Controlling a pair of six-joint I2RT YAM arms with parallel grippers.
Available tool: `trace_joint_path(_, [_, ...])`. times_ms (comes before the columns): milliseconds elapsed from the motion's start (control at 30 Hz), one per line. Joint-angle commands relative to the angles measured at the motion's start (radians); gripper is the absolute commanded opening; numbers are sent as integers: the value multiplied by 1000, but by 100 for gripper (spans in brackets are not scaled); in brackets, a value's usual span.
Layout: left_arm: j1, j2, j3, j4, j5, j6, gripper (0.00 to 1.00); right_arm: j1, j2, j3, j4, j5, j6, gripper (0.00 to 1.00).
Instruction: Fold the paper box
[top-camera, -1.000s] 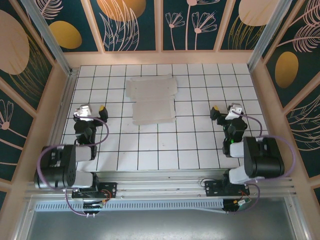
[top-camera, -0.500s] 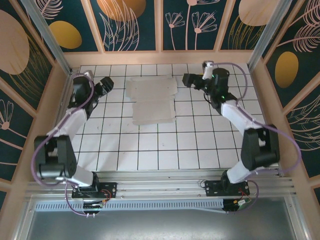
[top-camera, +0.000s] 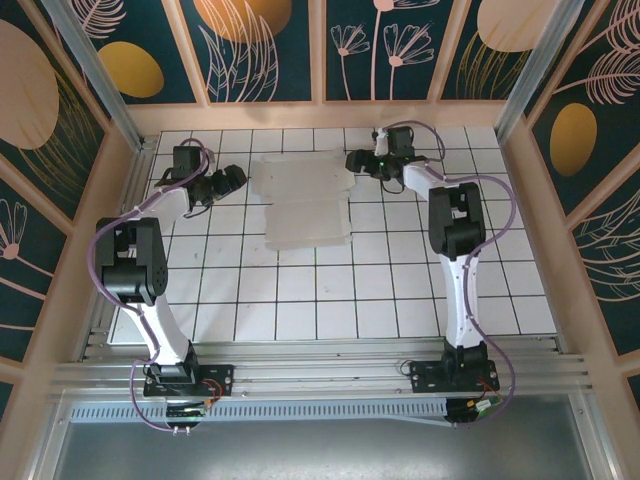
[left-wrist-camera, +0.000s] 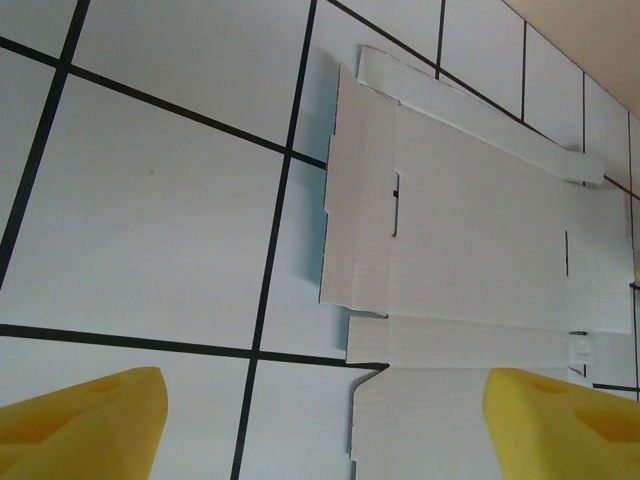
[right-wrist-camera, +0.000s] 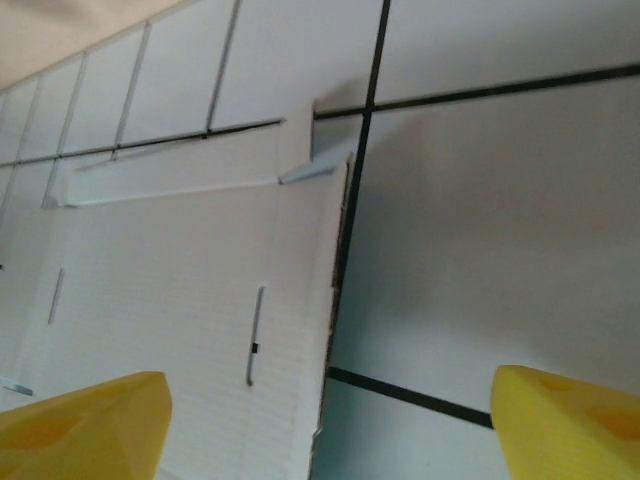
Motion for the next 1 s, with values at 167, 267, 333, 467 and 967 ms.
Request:
trace_joint_path(167, [-3,7,28,-26,12,14,84,28,139,213,-137,-36,-6,59])
trace_joint_path(267, [-2,10,29,-23,15,11,87,31,162,244,-154,-34,-7,47])
trace_joint_path(333, [-3,14,32,-13,26,7,89,34,169,254,-154,-39,-12,35])
trace_joint_path(467, [-2,14,36,21,34,-2,92,38,167,315,-215,-20,-56,12])
trace_joint_path(967, [-71,40,127,254,502,476,99,22,-512,-391,139,-174,-411,0])
